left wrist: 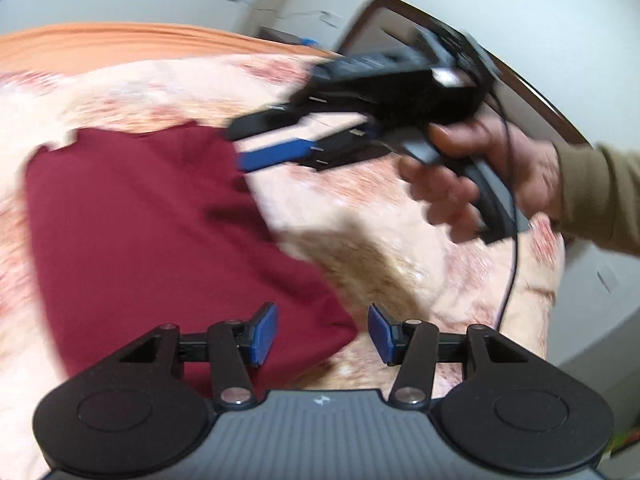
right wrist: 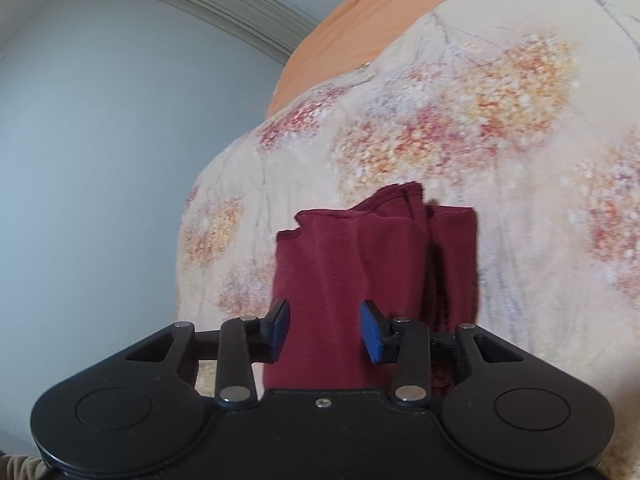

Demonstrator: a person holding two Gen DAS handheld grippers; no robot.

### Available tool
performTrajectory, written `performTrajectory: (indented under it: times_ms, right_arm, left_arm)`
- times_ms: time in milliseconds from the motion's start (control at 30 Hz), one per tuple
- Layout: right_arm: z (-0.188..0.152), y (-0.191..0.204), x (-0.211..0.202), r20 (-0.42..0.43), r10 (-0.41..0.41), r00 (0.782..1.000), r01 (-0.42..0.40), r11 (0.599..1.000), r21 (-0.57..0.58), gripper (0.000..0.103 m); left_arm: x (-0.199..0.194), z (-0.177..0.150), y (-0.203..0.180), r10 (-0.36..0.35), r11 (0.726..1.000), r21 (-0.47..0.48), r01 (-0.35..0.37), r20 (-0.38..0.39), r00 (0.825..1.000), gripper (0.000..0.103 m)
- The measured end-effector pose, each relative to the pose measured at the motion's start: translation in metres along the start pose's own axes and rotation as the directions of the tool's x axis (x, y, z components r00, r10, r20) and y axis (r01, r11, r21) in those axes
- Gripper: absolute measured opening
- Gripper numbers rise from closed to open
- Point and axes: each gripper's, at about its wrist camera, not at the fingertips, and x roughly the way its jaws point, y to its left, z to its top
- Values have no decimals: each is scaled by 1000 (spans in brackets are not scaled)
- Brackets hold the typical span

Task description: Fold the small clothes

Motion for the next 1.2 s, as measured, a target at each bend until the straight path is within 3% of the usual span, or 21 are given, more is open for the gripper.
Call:
performTrajectory:
  times_ms: [133,267,400,567,633,733,767,900,1033,1200]
  right_arm:
    - [-6,4,12,-27,20,999,-20,1000,2,46]
    - [-19,0,21,-59,10,998,-9,1000,23,46]
    - [-37,0,17,-68,39,997,-34,997,73,46]
    - [-71,4,-1,-85,105,991,-96,990,103,55]
    - [-85,-3,-5,-106,87,991,-74,990,121,56]
    - [-102,-15,-5,-170,-41,985,56,995,87,50]
    - [-106,-18,-7,-171,-43,984,60,994,97,49]
    - [-103,-13,-25,-90,25,996,-12,989,148,58]
    - [-86,-6,-32,-9,54,999,-52,986,156,58]
    - [-55,-2,-24,67,84,994,-93,984,154,60]
  left_arm:
    - [-18,-4,37,77,989,-125,-75,15,997,56]
    - [-24,3,58,75,978,-197,-65,41,996,58]
    - [-13,0,64,83,983,-165,-85,-22,996,61]
    - [-15,-19,67,76,987,-137,-84,-66,995,61]
    - [-19,-31,70,76,986,-143,-88,-88,993,61]
    - [-30,-45,74,73,982,-164,-89,-99,992,61]
    - [-34,-46,74,71,981,-175,-86,-93,993,61]
    - [-52,-37,76,65,975,-210,-66,-14,998,61]
    - [-49,-7,81,49,970,-240,-29,78,996,64]
    - [-10,32,84,102,968,-237,-86,54,993,64]
